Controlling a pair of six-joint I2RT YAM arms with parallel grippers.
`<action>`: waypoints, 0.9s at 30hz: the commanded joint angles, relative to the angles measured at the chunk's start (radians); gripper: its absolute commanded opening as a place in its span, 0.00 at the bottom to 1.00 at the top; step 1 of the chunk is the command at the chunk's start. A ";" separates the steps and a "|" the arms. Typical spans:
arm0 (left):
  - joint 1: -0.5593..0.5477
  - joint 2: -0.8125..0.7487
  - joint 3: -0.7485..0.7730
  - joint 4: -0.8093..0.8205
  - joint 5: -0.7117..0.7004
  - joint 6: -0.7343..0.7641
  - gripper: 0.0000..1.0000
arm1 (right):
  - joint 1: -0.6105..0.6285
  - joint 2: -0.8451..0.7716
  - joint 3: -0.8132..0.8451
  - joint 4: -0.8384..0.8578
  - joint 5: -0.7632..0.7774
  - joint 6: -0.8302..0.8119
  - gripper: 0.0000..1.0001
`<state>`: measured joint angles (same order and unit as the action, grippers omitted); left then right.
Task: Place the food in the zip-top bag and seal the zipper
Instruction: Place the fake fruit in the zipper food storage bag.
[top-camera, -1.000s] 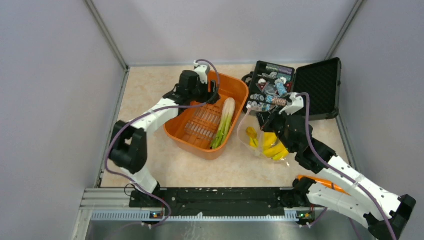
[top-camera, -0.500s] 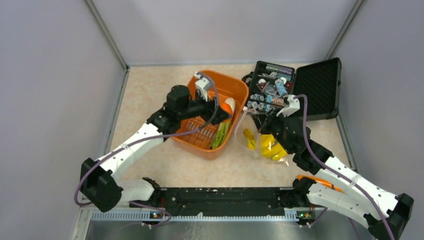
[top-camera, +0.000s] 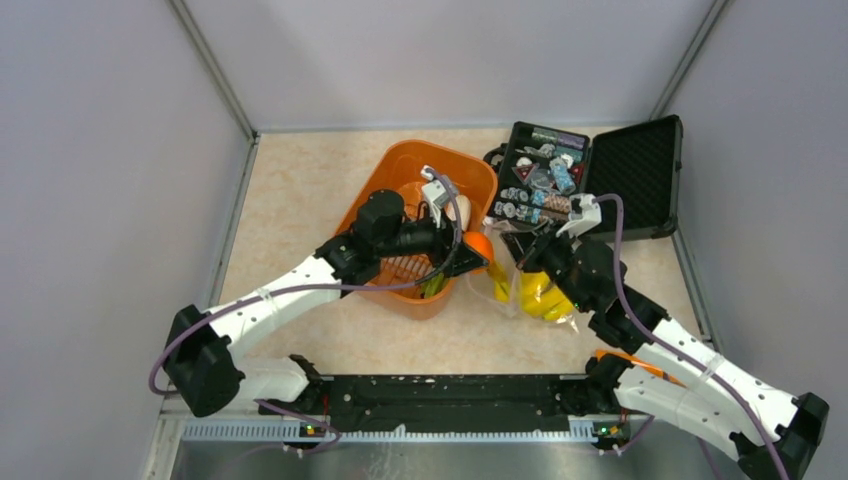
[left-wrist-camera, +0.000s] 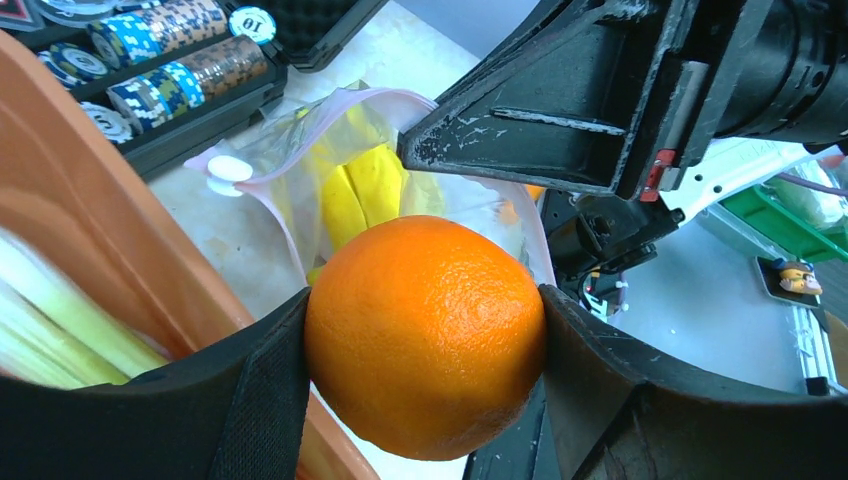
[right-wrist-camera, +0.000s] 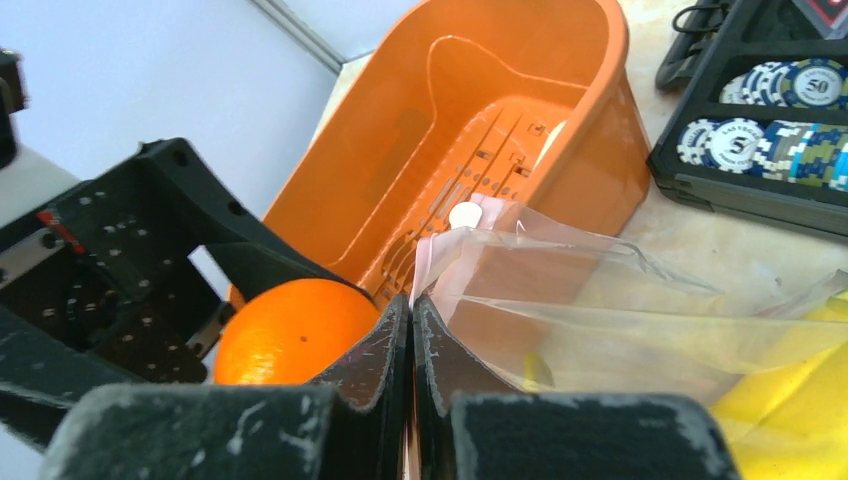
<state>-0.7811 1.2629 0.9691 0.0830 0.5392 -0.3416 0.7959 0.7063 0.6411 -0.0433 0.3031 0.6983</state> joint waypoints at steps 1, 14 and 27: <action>-0.021 0.060 0.061 0.079 0.017 0.002 0.61 | -0.007 -0.031 0.004 0.093 -0.045 0.028 0.00; -0.091 0.190 0.245 -0.141 -0.183 0.133 0.66 | -0.007 -0.071 -0.006 0.145 -0.087 0.061 0.00; -0.129 0.268 0.265 -0.004 -0.278 0.092 0.88 | -0.007 -0.120 -0.041 0.166 0.005 0.123 0.00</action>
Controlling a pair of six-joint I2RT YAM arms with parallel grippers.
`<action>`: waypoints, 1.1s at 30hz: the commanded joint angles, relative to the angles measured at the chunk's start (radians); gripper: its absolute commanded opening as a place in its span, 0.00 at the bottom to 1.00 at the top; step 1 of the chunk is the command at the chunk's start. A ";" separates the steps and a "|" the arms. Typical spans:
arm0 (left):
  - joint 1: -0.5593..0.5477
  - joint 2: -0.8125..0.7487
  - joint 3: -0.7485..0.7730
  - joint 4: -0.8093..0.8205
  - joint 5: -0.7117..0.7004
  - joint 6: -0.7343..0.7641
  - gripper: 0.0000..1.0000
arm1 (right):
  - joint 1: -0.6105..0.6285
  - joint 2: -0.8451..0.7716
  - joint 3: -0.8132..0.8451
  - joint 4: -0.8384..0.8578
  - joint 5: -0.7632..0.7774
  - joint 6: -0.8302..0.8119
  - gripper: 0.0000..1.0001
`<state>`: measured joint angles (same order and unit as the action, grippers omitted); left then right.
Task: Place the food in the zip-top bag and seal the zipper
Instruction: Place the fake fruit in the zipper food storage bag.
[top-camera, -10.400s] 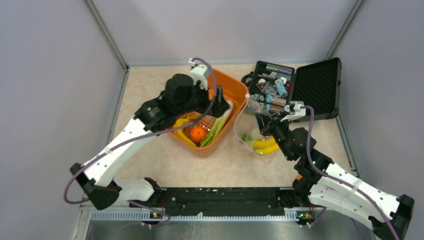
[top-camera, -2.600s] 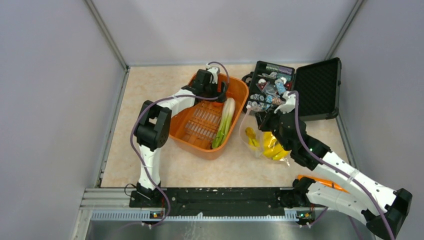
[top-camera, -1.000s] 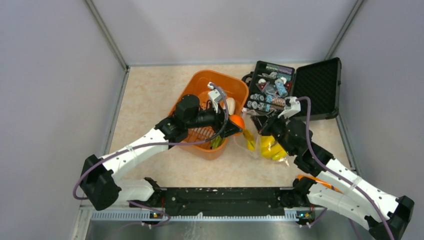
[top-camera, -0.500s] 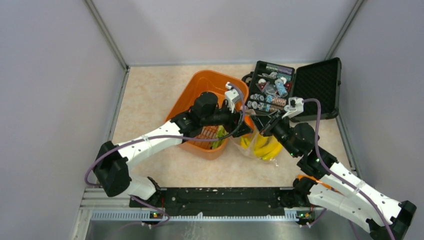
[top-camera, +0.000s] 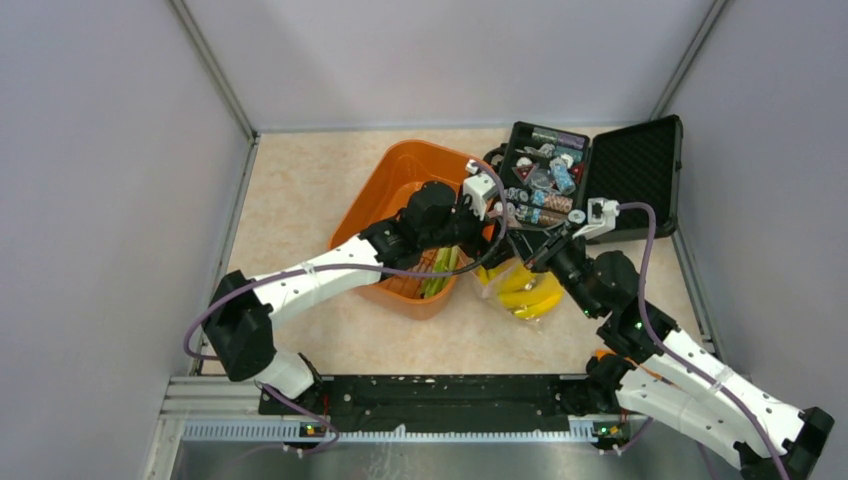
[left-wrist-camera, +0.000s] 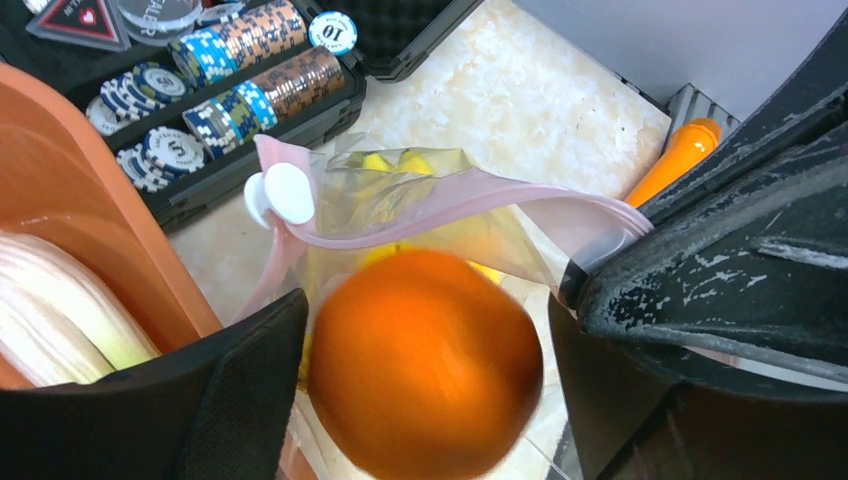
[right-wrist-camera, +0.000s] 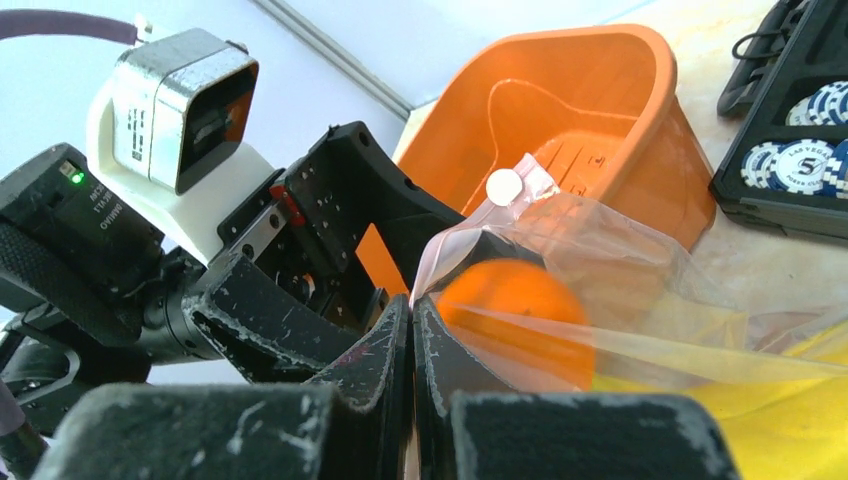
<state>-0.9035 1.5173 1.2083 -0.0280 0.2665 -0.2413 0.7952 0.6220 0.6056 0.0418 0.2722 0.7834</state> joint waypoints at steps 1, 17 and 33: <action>-0.006 0.023 0.034 0.106 0.018 -0.007 0.92 | -0.005 -0.040 -0.008 0.078 0.043 0.042 0.00; -0.015 -0.180 0.026 -0.046 0.079 0.091 0.98 | -0.006 -0.168 -0.032 0.035 0.162 -0.068 0.00; 0.042 -0.295 -0.107 -0.110 -0.301 -0.013 0.99 | -0.007 -0.068 0.036 0.254 -0.166 -0.209 0.00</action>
<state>-0.8753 1.2148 1.1275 -0.1066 0.0174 -0.2081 0.7952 0.5652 0.6289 -0.0120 0.3321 0.6273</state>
